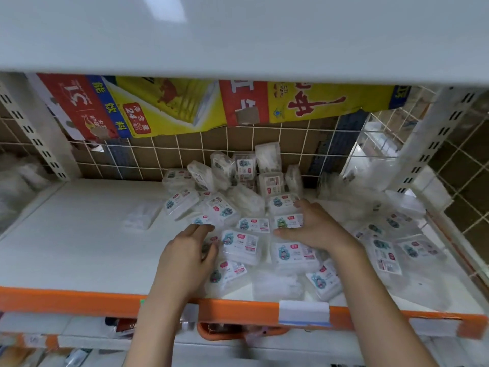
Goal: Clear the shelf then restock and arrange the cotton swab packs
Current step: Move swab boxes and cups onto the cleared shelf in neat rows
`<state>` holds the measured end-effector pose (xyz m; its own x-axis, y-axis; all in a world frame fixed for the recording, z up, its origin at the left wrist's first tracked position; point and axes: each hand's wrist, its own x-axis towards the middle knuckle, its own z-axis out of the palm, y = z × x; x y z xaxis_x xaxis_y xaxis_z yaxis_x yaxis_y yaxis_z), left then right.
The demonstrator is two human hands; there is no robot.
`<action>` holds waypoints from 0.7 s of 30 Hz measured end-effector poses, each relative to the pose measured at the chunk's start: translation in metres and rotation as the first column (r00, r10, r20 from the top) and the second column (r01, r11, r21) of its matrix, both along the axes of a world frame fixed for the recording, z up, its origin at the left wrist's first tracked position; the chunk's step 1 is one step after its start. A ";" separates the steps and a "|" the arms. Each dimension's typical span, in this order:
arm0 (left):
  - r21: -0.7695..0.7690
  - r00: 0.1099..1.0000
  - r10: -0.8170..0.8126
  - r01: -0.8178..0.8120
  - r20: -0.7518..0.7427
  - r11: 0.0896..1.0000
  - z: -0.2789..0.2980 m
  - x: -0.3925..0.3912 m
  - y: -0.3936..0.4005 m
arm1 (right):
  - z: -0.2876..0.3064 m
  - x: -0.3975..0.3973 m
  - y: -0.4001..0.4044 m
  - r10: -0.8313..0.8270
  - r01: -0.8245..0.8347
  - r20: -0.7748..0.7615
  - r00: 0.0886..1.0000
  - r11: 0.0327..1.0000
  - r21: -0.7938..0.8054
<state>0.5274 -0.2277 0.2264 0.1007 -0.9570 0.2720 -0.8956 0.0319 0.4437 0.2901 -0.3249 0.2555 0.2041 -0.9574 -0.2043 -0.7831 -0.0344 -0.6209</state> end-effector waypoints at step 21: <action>0.248 0.954 -0.236 0.187 0.184 0.951 -0.004 -0.033 -0.027 | -0.008 -0.014 0.057 0.037 0.102 0.201 0.979 0.764 -0.637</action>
<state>0.4946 -0.2551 0.2229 -0.1463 -0.9884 0.0400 -0.9521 0.1517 0.2653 0.2762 -0.2679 0.2471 0.1386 -0.8556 0.4988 -0.6596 -0.4555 -0.5979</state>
